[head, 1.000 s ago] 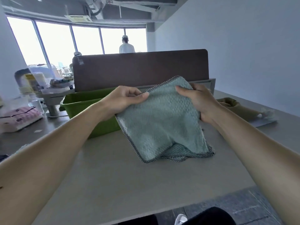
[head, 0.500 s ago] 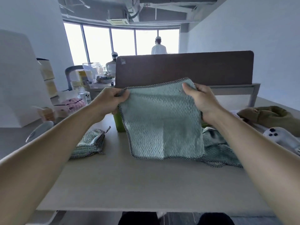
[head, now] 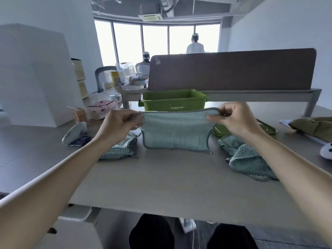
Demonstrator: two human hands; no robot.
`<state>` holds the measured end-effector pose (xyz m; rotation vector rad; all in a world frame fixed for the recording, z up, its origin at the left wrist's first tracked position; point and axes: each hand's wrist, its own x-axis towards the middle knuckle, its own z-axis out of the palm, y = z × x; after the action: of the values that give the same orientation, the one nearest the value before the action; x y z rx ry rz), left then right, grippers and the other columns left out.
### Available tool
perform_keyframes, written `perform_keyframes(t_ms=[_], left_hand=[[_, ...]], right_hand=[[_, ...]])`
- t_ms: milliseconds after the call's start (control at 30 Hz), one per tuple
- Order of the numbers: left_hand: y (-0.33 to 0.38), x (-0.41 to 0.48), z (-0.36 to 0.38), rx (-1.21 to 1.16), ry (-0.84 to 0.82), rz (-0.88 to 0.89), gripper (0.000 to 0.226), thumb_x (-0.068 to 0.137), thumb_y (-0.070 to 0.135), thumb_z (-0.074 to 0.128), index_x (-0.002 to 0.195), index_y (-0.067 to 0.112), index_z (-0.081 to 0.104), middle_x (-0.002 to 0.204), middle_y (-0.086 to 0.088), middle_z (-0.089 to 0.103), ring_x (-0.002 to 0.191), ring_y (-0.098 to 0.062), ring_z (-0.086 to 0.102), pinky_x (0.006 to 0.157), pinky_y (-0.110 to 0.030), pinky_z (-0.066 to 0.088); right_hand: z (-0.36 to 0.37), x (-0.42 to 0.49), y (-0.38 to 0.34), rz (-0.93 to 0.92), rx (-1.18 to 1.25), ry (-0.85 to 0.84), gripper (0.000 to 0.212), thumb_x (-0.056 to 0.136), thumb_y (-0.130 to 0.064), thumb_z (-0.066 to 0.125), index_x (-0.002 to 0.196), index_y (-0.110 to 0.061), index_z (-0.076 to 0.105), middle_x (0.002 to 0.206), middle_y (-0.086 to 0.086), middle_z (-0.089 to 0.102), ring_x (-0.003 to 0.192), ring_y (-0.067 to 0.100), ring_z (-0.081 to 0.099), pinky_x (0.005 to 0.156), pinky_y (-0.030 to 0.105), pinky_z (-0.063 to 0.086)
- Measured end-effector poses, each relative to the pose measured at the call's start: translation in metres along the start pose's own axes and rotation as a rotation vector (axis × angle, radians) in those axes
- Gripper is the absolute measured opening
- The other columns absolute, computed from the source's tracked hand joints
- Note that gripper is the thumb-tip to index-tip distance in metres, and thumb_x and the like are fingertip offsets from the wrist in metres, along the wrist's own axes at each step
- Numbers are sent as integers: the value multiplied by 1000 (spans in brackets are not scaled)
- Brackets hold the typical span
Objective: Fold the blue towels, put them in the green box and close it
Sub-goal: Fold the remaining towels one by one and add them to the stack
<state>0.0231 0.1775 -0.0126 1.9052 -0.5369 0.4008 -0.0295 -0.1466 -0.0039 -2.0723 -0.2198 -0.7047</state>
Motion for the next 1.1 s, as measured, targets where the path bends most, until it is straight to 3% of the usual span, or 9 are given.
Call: perform_keyframes(t_ms=[167, 300, 400, 467, 600, 700, 867, 967, 1100], left_hand=[[-30, -50, -6, 292, -142, 44, 16, 84, 50, 67, 81, 37, 76, 72, 9, 74, 65, 1, 60, 64, -26, 51], [-40, -79, -3, 242, -287, 53, 22, 81, 62, 65, 77, 42, 74, 62, 10, 63, 60, 0, 51, 59, -26, 42], [-42, -91, -5, 207, -409, 68, 53, 77, 72, 61, 74, 20, 71, 60, 8, 48, 60, -7, 40, 57, -30, 34], [-40, -93, -10, 104, -495, 39, 60, 77, 70, 64, 67, 11, 66, 60, 4, 42, 59, -10, 37, 55, -30, 31], [-29, -95, -15, -70, -645, -32, 38, 76, 57, 72, 67, 20, 72, 61, 12, 54, 60, -3, 46, 56, -19, 37], [-29, -93, -12, -79, -692, -79, 53, 76, 60, 73, 71, 7, 70, 67, 2, 57, 66, -11, 49, 59, -28, 38], [-26, -92, -8, -82, -742, -151, 42, 86, 43, 72, 84, 1, 74, 80, -3, 66, 77, -13, 58, 70, -29, 44], [-24, -86, -2, -73, -631, -173, 39, 84, 46, 72, 83, 8, 77, 83, -3, 73, 78, -11, 62, 72, -26, 47], [-23, -72, 9, -56, -382, -180, 30, 87, 25, 69, 57, 26, 74, 57, 13, 64, 56, 2, 58, 55, -11, 41]], right_hand=[[-5, -42, 23, 0, -47, -245, 34, 62, -37, 86, 57, -11, 63, 48, -8, 54, 46, 5, 40, 51, 19, 32], [-8, -68, 33, -11, -93, -491, 56, 59, -55, 82, 66, -2, 69, 55, 13, 54, 53, 10, 42, 52, 23, 32], [-14, -77, 26, 1, -103, -603, 42, 67, -44, 80, 58, -7, 64, 51, -1, 49, 50, 7, 41, 49, 21, 29], [-21, -80, 19, 42, -56, -694, 39, 70, -40, 78, 54, -9, 61, 49, -2, 52, 47, 8, 45, 48, 18, 33], [-28, -85, 9, 68, 25, -884, 49, 77, -40, 79, 58, 1, 60, 51, 5, 54, 50, 13, 51, 50, 24, 38], [-21, -88, 7, 56, 15, -905, 51, 82, -40, 74, 59, 1, 55, 51, 3, 45, 50, 16, 44, 49, 29, 34], [-13, -88, 4, 95, 5, -956, 49, 88, -33, 71, 60, 4, 52, 55, 6, 35, 53, 19, 32, 50, 23, 28], [-9, -82, 2, 119, 10, -819, 41, 85, -35, 70, 58, -6, 58, 53, -4, 42, 50, 10, 36, 48, 19, 29], [2, -68, 4, 182, -37, -595, 30, 83, -41, 72, 75, -12, 74, 60, -3, 62, 52, 11, 48, 48, 26, 35]])
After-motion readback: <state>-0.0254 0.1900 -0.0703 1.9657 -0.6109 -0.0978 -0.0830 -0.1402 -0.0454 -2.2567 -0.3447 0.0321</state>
